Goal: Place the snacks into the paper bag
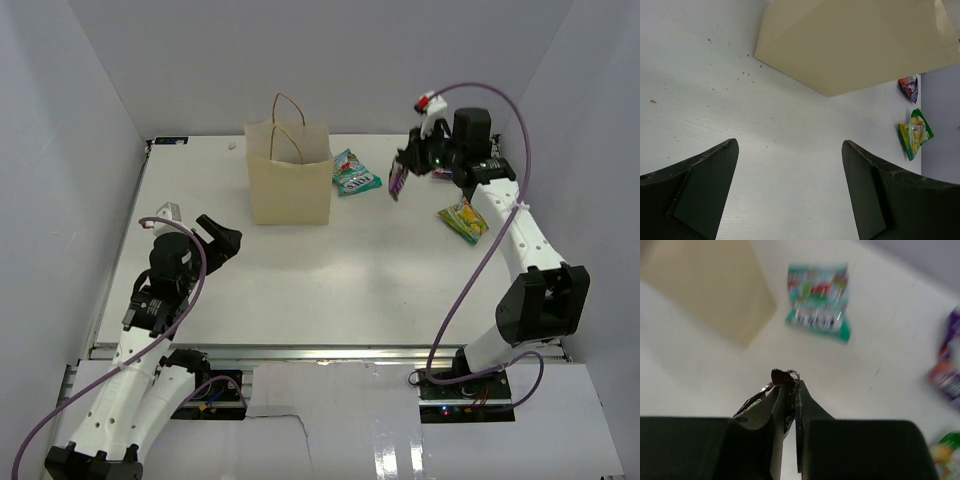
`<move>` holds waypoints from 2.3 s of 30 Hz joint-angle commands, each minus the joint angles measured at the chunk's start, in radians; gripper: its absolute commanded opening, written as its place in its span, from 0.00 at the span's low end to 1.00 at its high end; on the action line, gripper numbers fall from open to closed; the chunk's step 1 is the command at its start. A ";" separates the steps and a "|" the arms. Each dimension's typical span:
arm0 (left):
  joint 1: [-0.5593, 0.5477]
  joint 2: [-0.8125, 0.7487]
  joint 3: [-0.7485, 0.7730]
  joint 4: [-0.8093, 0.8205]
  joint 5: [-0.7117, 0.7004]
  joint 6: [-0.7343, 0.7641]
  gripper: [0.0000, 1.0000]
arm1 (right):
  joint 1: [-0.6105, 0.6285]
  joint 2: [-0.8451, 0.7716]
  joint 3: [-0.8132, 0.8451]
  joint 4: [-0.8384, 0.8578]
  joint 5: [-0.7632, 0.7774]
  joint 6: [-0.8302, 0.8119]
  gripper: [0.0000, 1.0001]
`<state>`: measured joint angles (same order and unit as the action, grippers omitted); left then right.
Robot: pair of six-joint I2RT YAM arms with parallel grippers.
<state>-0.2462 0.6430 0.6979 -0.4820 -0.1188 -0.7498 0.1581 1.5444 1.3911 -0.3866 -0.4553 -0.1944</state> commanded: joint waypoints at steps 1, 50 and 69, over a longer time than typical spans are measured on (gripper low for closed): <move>-0.002 0.015 -0.008 0.057 0.056 0.003 0.94 | 0.096 0.028 0.233 0.377 0.128 0.085 0.08; -0.004 0.141 -0.141 0.281 0.297 -0.032 0.94 | -0.394 0.224 -0.185 0.215 0.523 0.539 0.90; -0.004 0.118 -0.149 0.267 0.309 -0.048 0.95 | -0.424 0.246 -0.262 0.440 0.054 0.388 0.08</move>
<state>-0.2462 0.7521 0.5320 -0.2241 0.1738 -0.8055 -0.2661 1.8774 1.1721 -0.0017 -0.2470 0.2741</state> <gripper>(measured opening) 0.951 0.099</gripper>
